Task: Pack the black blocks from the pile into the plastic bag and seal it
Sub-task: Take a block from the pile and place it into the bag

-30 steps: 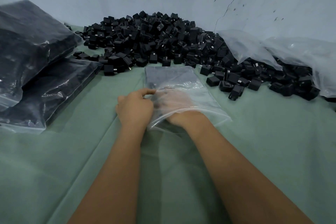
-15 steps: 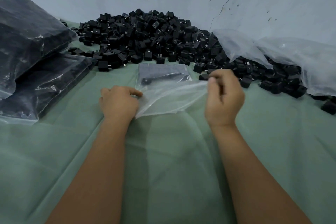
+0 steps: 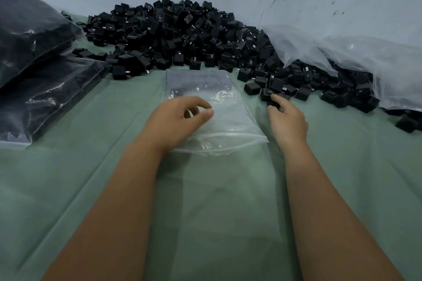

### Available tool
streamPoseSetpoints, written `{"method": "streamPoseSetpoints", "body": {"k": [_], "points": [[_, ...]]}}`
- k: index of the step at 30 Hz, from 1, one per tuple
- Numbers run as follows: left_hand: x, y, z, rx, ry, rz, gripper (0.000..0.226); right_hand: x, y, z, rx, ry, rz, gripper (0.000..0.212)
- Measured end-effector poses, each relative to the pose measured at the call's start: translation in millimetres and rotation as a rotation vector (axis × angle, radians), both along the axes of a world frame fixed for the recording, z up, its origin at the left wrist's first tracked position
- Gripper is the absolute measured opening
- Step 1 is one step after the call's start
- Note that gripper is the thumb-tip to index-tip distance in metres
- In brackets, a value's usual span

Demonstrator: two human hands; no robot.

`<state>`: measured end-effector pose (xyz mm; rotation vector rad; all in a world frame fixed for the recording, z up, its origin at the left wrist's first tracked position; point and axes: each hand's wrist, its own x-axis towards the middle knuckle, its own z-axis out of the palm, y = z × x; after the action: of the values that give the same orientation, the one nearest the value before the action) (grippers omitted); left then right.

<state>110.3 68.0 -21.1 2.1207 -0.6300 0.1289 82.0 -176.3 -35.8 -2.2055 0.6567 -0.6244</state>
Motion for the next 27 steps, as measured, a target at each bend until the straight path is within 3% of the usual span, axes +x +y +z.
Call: {"method": "streamPoseSetpoints", "body": {"k": [4, 7, 9, 10, 12, 14, 16, 18, 20, 22, 24, 27], "points": [[0.6, 1.9, -2.3, 0.101, 0.157, -0.150, 0.069, -4.6, 7.4, 5.2, 0.238, -0.348, -0.002, 0.017], [1.1, 3.2, 0.4, 0.108, 0.235, -0.210, 0.082, -6.9, 20.9, 13.5, 0.360, -0.507, 0.026, 0.032], [1.2, 2.6, 2.8, 0.227, 0.229, -0.246, 0.088, -8.2, 37.9, 19.1, 0.335, -0.544, 0.019, 0.041], [0.9, 2.3, 4.8, 0.295, 0.215, -0.260, 0.088, -9.5, 47.8, 22.2, 0.254, -0.561, 0.015, 0.043], [0.9, 2.4, 8.4, 0.366, 0.197, -0.264, 0.076, -14.9, 69.9, 30.1, -0.107, -0.636, 0.059, 0.041], [-0.7, 0.3, 10.4, 0.312, 0.208, -0.266, 0.043, -20.9, 93.3, 35.6, -0.517, -0.725, 0.148, 0.038], [-2.7, 0.1, 11.9, 0.225, 0.207, -0.253, 0.016, -26.1, 118.2, 35.3, -0.739, -0.775, 0.232, 0.036], [-3.7, 3.0, 12.3, 0.248, 0.147, -0.240, 0.008, -31.5, 139.5, 31.1, -0.761, -0.743, 0.351, 0.032], [-5.1, 7.0, 13.0, 0.260, 0.137, -0.195, 0.029, -35.5, 148.5, 26.2, -0.648, -0.664, 0.486, 0.030], [-1.7, 11.3, 12.0, 0.121, 0.216, -0.159, 0.038, -38.1, 146.9, 24.4, -0.522, -0.582, 0.518, 0.030], [-1.2, 11.2, 13.6, -0.077, 0.287, -0.157, 0.024, -37.2, 141.2, 23.6, -0.479, -0.479, 0.461, 0.026], [3.2, 9.0, 11.8, -0.216, 0.264, -0.108, 0.016, -29.6, 134.1, 16.5, -0.613, -0.221, 0.398, 0.025]]}}
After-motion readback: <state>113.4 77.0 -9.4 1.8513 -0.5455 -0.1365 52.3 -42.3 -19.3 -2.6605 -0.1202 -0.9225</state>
